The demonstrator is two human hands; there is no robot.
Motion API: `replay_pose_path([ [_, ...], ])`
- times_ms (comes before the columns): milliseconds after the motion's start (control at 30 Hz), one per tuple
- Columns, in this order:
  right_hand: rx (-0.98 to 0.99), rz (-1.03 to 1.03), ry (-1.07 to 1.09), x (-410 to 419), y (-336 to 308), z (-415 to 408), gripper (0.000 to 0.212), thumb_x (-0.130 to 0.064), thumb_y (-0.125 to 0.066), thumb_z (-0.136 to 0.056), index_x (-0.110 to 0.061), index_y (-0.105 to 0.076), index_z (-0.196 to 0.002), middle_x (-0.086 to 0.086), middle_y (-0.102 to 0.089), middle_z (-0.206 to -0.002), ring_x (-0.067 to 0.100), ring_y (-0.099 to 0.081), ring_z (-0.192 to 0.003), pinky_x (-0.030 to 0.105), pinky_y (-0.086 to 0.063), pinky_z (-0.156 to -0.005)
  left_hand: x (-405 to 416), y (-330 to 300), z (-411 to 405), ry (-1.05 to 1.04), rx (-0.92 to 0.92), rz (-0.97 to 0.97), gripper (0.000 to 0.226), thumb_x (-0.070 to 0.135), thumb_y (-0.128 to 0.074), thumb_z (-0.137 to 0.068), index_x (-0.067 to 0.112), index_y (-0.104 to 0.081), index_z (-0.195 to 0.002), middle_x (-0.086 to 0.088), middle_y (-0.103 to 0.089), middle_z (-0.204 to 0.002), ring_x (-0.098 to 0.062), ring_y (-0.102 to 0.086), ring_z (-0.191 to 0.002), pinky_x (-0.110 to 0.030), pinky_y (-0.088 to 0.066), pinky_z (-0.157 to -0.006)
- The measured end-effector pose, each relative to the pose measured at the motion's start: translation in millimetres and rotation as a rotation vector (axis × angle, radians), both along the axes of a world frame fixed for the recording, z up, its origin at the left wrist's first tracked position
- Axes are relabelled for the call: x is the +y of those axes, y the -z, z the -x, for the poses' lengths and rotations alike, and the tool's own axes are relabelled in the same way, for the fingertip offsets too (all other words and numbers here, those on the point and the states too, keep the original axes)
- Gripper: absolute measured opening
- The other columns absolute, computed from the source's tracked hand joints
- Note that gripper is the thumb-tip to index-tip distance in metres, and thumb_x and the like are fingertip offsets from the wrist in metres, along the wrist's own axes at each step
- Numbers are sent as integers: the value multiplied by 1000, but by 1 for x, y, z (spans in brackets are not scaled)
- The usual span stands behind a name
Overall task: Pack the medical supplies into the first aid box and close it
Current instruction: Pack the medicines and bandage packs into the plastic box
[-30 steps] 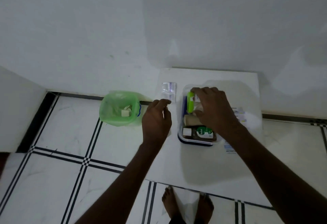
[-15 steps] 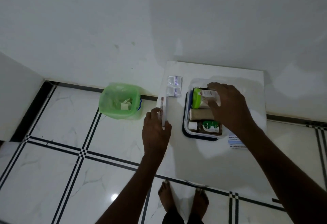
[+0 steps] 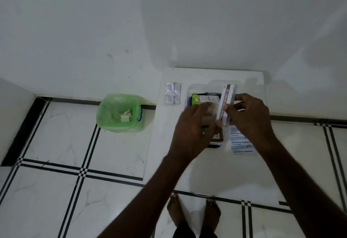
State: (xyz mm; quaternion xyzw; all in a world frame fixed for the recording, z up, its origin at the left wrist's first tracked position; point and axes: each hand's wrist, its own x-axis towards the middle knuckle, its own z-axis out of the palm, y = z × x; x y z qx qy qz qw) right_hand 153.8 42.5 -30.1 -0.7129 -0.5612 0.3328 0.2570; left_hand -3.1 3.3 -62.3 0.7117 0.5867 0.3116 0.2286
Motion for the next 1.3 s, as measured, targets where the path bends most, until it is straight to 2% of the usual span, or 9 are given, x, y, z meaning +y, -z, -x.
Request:
replay_pose_path([
  [100, -156, -66, -12, 2, 4, -7, 38, -26, -66, -92, -10, -62, -126, 13, -72, -118, 27, -75, -93, 14, -49, -59, 26, 12, 7, 2, 293, -71, 49, 28, -51, -87, 7, -63, -129, -12, -65, -129, -30, -58, -119, -42, -47, -100],
  [200, -301, -73, -60, 4, 10, 1, 35, -25, -64, -91, -9, -63, -122, 13, -73, -111, 27, -72, -92, 23, -48, -65, 44, 26, 10, 79, 489, -90, 52, 27, -45, -85, 12, -63, -130, -9, -64, -135, -30, -56, -127, -46, -45, -104],
  [300, -452, -45, -122, 4, 17, 12, 47, -28, -61, -92, -6, -54, -133, 16, -63, -112, 32, -65, -97, 34, -49, -76, 56, 34, 22, 112, 576, -136, 49, 14, -60, -84, 20, -62, -133, -1, -65, -135, -26, -56, -127, -44, -36, -104],
  [433, -541, -34, -116, 2, 35, 14, 70, -42, -57, -94, -11, -32, -151, 17, -51, -127, 33, -62, -103, 42, -55, -79, 64, 31, 30, 103, 590, -121, 60, 4, -69, -74, 22, -64, -131, 1, -67, -133, -25, -60, -121, -43, -37, -99],
  [567, -606, -92, -207, -8, 54, 14, 76, -39, -54, -96, -22, -12, -157, 20, -27, -157, 37, -38, -137, 50, -48, -100, 54, 25, 25, 111, 534, -100, 58, 29, -38, -80, 17, -65, -131, -3, -67, -134, -30, -61, -118, -46, -44, -97],
  [767, -560, -18, -285, -15, 63, 10, 69, -32, -44, -101, -21, -7, -158, 22, -13, -163, 41, -23, -147, 53, -34, -112, 58, 24, 27, 118, 506, -114, 59, 29, -39, -79, 15, -66, -129, -5, -67, -132, -31, -62, -117, -46, -45, -96],
  [933, -485, -81, -260, -26, 58, 16, 66, -37, -33, -99, -11, -14, -157, 23, -15, -163, 42, -19, -149, 56, -28, -118, 68, 20, 45, -43, 292, -179, 36, 17, -62, -88, 13, -69, -123, -5, -71, -123, -28, -61, -115, -39, -47, -95],
  [1067, -538, -191, -246, -12, 42, 31, 68, -42, -38, -96, -6, -27, -153, 23, -21, -161, 40, -18, -149, 54, -24, -119, 90, 31, 79, -270, 239, 80, 36, 14, -62, -90, 11, -63, -126, -12, -67, -117, -32, -64, -104, -40, -52, -86],
  [1300, -673, -204, -491, 22, 44, 79, 78, -59, -31, -93, -13, -20, -156, 20, -15, -163, 38, -11, -152, 58, -14, -121, 106, 69, 87, -270, 433, 365, 65, 40, -75, -82, 9, -48, -133, -15, -54, -122, -33, -54, -112, -43, -49, -84],
])
